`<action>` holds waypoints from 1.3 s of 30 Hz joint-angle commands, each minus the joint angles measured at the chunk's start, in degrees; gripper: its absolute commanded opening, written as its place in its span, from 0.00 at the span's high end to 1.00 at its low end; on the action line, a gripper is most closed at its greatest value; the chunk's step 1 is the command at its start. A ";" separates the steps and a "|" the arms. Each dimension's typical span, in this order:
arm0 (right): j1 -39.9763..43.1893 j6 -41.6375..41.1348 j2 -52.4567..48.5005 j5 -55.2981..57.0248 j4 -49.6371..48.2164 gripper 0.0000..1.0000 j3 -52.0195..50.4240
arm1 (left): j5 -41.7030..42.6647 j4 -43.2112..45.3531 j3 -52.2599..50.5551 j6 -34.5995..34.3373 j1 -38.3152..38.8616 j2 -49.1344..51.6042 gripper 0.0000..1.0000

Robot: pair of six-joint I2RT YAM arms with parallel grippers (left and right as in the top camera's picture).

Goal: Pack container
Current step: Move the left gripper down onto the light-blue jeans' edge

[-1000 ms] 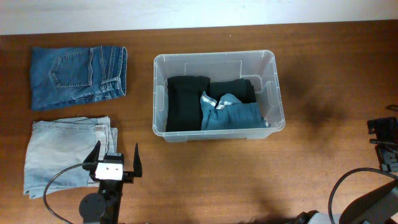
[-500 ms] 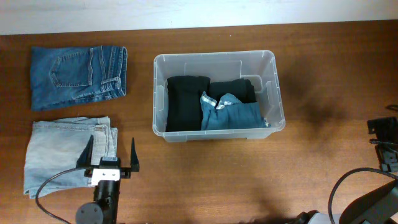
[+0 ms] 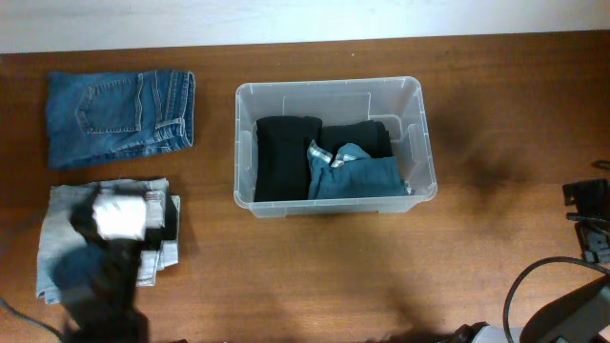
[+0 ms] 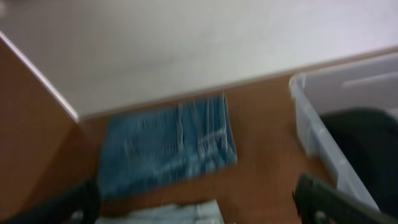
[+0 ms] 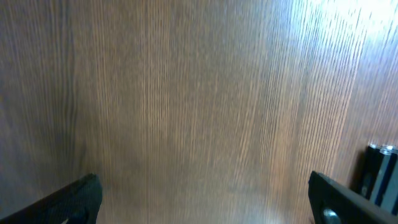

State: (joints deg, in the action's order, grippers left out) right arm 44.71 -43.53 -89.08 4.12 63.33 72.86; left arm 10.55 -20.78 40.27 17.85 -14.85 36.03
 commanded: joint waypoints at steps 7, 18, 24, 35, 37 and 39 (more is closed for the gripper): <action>0.31 -0.48 0.55 0.68 0.04 0.02 -0.13 | 7.80 -12.24 29.33 3.06 -3.50 32.63 0.01; 0.31 -0.48 0.55 0.68 0.04 0.02 -0.13 | 20.11 -3.17 30.84 2.97 -20.02 50.51 0.01; 0.31 -0.48 0.55 0.68 0.07 0.02 -0.13 | 14.29 -3.69 30.84 3.10 -28.24 58.31 0.01; 0.31 -0.48 0.55 0.68 0.04 0.02 -0.13 | -2.10 -6.36 30.84 8.90 -34.25 63.63 0.01; 0.31 -0.48 0.55 0.68 0.04 0.02 -0.13 | -3.48 -7.61 30.84 11.23 -35.36 64.02 0.00; 0.31 -0.48 0.55 0.68 0.04 0.02 -0.13 | -2.38 -8.85 30.82 12.26 -36.68 64.76 0.01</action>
State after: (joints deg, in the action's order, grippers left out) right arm 44.71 -43.55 -89.08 4.08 63.35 72.84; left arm 12.08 -28.34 70.19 26.46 -49.23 99.29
